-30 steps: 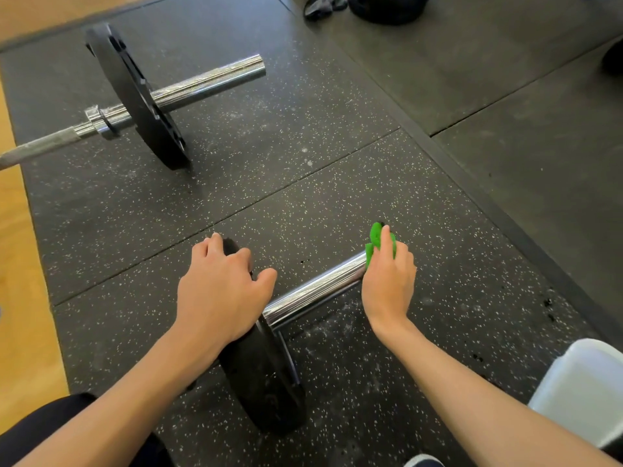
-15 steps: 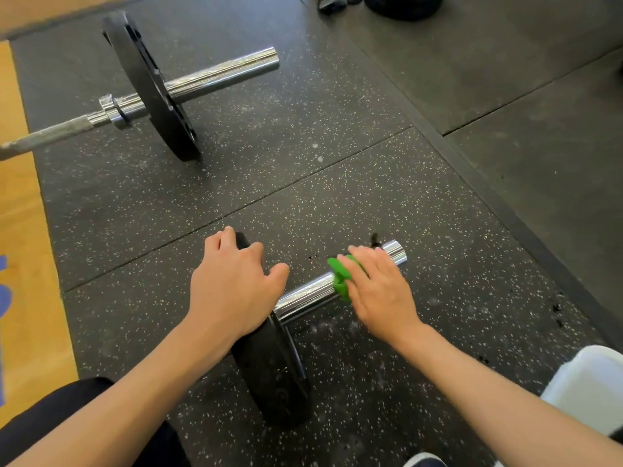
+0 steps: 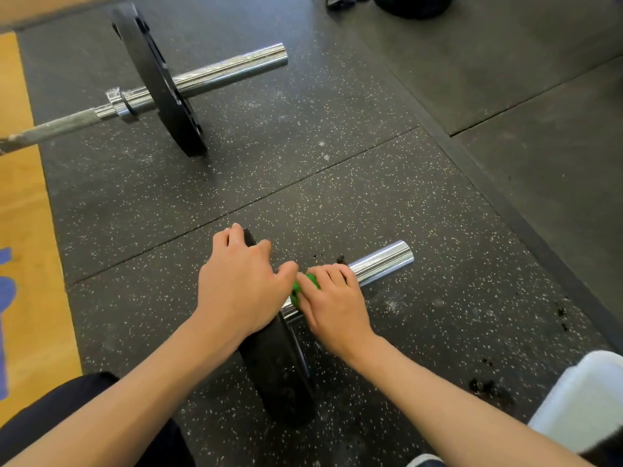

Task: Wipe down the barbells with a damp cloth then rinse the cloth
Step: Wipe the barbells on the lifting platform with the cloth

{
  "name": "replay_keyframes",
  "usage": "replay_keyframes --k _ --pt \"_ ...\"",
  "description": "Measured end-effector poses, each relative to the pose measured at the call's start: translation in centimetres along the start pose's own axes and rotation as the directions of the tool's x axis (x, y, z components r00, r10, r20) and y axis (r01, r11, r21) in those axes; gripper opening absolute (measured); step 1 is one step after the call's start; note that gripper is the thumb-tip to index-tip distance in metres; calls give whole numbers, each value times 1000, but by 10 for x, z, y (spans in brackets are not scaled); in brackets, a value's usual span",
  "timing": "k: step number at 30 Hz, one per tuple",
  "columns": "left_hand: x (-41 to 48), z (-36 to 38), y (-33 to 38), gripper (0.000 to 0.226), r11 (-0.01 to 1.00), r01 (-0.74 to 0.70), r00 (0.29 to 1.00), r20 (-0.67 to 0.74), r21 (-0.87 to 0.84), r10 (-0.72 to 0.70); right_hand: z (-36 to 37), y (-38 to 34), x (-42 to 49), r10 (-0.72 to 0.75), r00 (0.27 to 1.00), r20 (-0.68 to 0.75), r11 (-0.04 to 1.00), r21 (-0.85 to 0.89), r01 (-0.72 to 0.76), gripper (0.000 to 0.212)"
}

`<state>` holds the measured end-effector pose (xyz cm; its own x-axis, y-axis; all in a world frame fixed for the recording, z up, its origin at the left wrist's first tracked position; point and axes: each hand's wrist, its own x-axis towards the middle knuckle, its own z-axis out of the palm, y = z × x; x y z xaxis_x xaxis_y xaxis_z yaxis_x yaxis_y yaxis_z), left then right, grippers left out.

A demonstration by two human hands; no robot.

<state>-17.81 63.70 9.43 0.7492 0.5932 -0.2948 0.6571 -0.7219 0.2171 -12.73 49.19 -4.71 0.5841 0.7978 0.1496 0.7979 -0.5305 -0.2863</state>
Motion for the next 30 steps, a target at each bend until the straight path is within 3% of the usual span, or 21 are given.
replay_keyframes --k 3,7,9,11,14,16,18,20,24,27,30 --pt "0 0 0 35 1000 -6 1000 11 2 5 -6 38 -19 -174 985 18 984 -22 174 41" --pt "-2 0 0 36 1000 -16 1000 19 6 16 -19 54 13 137 991 12 980 -149 -134 35" --pt "-3 0 1 36 1000 -15 1000 13 5 15 -26 41 41 289 939 187 932 -280 -231 40" --pt "-3 1 0 37 1000 -16 1000 2 2 16 -24 24 61 331 854 401 921 -334 -200 46" --pt "-5 3 -1 39 1000 -16 1000 -1 -1 16 -22 -4 79 266 755 599 951 -289 -106 46" --pt "-7 4 -1 40 1000 -26 1000 -7 1 26 -24 -18 80 166 748 643 979 -200 -46 38" --pt "-8 4 -2 41 1000 -29 1000 -8 4 29 -24 -22 66 33 814 580 991 -128 51 37" --pt "-8 4 -3 40 1000 -31 999 -16 3 31 -20 -15 42 -103 902 420 983 -94 156 47" --pt "-7 3 -4 39 999 -40 999 -11 9 40 -13 29 -2 -244 950 196 969 6 248 37" --pt "-8 2 -4 40 999 -46 999 8 12 46 -27 68 0 -81 986 145 994 -61 90 36" --pt "-8 2 -3 40 999 -48 999 12 13 47 -41 85 31 199 945 259 961 -243 -136 47"
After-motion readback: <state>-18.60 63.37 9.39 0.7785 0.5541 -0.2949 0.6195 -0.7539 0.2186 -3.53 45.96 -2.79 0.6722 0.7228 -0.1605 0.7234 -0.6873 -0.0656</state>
